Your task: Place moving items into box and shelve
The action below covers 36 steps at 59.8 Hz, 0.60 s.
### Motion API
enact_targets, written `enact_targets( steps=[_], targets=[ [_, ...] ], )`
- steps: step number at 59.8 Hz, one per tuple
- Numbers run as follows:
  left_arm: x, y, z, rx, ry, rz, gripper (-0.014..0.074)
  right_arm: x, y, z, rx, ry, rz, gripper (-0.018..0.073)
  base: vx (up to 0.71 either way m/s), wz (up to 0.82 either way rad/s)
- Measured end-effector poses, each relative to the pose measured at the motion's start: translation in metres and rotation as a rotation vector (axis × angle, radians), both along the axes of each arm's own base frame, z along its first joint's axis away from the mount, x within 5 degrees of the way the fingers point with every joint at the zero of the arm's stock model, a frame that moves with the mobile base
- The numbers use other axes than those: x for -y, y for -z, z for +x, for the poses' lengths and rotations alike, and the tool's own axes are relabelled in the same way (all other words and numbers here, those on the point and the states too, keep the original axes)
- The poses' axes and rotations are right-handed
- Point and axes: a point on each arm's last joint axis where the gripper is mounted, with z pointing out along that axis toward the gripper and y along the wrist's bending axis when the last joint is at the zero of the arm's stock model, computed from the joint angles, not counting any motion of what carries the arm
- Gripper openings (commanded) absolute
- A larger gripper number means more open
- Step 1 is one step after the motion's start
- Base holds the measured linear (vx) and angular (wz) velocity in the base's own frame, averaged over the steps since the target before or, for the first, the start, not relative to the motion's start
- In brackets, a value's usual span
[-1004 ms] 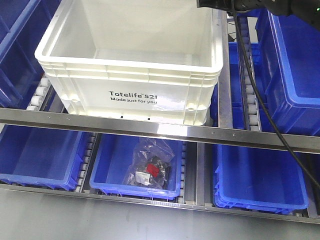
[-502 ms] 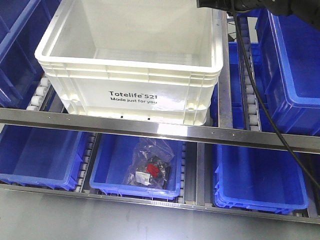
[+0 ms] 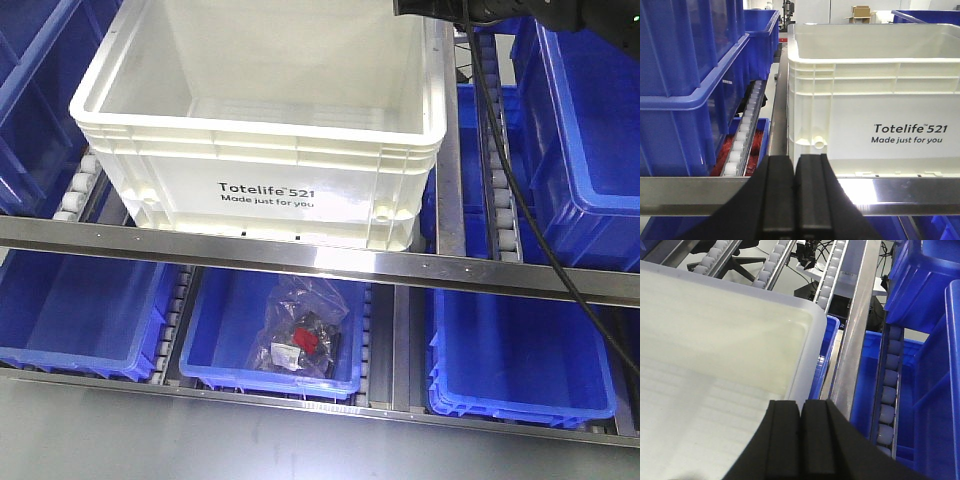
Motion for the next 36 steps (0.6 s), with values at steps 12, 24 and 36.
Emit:
enact_targets(
  steps=[12,24,36],
  targets=[
    [0.0,0.0,0.0,0.0,0.0,0.0,-0.0006,0.0,0.0,0.0,0.0,0.0,0.0,-0.0008,0.0,0.0],
    [0.0,0.0,0.0,0.0,0.0,0.001,-0.0006,0.0,0.0,0.0,0.0,0.0,0.0,-0.0008,0.0,0.0],
    [0.0,0.0,0.0,0.0,0.0,0.001,-0.0006,0.017,-0.011,-0.043,-0.299,0.142,0.049,-0.0008,0.0,0.0]
  ],
)
